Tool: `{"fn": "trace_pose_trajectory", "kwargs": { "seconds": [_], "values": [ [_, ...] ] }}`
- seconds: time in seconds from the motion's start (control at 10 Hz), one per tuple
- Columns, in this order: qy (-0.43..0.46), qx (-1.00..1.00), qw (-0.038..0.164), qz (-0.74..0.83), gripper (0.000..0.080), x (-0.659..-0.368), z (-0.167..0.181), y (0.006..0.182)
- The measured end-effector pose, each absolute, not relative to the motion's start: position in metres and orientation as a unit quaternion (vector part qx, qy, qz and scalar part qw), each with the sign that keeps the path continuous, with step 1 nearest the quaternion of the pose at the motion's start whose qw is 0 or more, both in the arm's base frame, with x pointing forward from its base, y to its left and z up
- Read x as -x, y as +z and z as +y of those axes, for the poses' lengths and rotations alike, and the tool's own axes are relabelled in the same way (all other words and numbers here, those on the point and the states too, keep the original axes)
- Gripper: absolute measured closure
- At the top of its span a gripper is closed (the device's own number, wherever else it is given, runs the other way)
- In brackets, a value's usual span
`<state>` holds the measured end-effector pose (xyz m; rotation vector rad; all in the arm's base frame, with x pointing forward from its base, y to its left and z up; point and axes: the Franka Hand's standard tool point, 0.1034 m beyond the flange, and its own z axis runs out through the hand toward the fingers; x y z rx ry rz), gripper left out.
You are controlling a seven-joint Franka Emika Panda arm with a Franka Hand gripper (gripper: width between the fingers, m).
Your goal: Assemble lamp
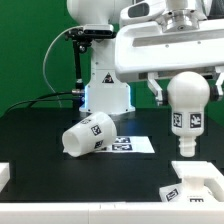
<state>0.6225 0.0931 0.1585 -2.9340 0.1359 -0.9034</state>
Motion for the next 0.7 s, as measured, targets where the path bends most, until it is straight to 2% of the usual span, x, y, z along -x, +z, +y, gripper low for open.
{"fn": "trace_pose_trajectory", "kwargs": {
  "seconds": [0.2, 0.7],
  "values": [
    [-0.29, 0.957, 0.022, 0.02, 0.0225, -0.621, 0.104, 0.156],
    [-0.29, 0.957, 0.009, 0.013, 0.0225, -0.621, 0.092, 0.145]
  ]
}}
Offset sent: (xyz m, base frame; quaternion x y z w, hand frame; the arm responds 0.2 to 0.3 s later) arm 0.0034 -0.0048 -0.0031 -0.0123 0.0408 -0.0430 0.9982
